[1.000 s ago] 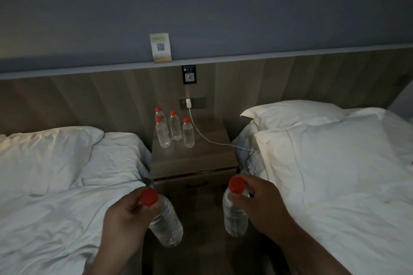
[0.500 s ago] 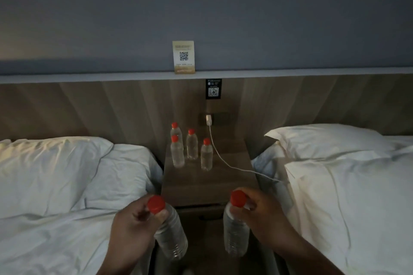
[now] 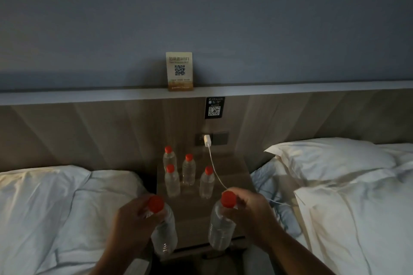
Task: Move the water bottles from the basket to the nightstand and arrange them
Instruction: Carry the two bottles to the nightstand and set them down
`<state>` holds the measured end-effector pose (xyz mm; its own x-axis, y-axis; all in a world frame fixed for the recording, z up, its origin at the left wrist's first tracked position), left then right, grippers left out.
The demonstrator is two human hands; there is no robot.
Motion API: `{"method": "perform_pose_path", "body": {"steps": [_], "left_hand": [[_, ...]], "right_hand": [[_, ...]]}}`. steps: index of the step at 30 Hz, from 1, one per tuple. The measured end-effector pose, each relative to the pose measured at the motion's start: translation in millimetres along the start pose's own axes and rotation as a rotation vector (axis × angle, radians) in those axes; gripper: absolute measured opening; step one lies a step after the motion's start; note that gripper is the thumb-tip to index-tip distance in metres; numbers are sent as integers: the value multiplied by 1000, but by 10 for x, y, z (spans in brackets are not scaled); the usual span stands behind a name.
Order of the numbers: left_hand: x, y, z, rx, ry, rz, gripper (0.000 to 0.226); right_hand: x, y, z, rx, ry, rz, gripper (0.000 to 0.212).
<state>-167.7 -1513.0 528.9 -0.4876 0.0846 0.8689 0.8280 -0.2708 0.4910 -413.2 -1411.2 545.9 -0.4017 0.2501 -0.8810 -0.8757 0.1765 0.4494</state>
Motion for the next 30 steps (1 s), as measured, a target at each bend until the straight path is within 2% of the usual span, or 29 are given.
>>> {"method": "perform_pose_path", "body": {"steps": [4,7,10,12,15,16,24,27,30], "left_hand": [[-114,-140,-247,-20,32,9,39],[-249,-284,-442,-14,71,19,62],[-441,-431,-629,34,124,-8,69],[-600,-525,-755,80,150,-35,64],[-867,-682,-948,115,197,-59,24],[-984,-739,-1013,122,214,-75,18],[-1725,-1144,-1365,86,318,-193,23],[-1822,-1201,-1407,75,311,-223,26],[-1825,-1216,-1450,69,308,-230,24]], "right_hand": [[162,-10,-395,-51,42,161,22],[342,-65,-719,-108,44,226,22],[524,-184,-1021,-115,30,273,18],[671,-288,-1213,-96,-11,283,16],[925,-446,-1478,-79,-60,303,22],[1005,-504,-1558,-79,-82,306,23],[1594,-1035,-1952,-220,-105,301,20],[1697,-1145,-2012,-265,-157,228,7],[1708,-1210,-2050,-233,-145,172,22]]}}
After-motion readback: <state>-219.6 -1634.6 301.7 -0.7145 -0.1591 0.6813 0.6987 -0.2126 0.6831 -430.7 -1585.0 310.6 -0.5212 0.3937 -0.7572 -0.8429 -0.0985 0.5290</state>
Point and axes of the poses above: each hand's wrist, its own z-axis away from the middle knuckle, its own y-axis out of the back of the hand, x = y × z, the point moved 2 cm from there along -z, towards the middle knuckle, and after that the axes turned 2 degrees about -z, right-handed, at the moved point
